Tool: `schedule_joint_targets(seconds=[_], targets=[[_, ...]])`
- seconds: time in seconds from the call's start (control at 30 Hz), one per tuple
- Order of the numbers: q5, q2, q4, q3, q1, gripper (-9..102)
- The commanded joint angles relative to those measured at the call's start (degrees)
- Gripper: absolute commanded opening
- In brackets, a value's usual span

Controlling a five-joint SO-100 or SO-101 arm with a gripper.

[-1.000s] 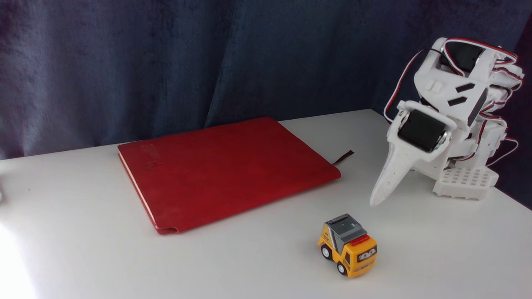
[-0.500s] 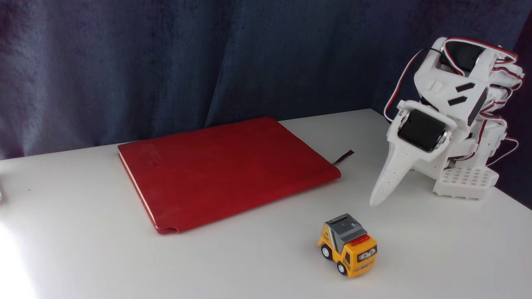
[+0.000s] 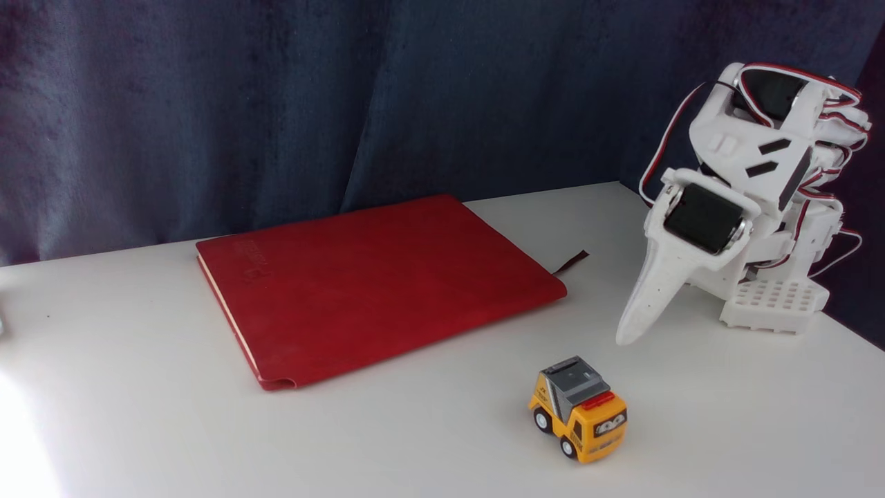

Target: Grasp a toy truck onto the red notebook.

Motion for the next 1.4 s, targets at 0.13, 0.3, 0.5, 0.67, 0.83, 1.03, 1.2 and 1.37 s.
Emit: schedule_joint_targets(seconds=[0.13,0.3,0.5,0.67,0.83,1.03,1.2,1.37], targets=[[-0.9,0.9,1.8,-3.2,4.5,17],[-1.3,-2.0,5.3,-10.9,-0.4,19],[-1.8,-22.7,-1.1,-19.8,-5.1,19],[-3.3,-37.5,-2.3,-28.5,-9.6,20],[-6.2,-48.6,-4.4,-33.3,-11.1,21],[-6.8,-56.8,-10.9,-35.8,-9.8,22],[-6.9,-63.8,-15.8,-38.0,-6.9,23],[-7.1,-65.9,-18.8,-38.0,-6.0,23]])
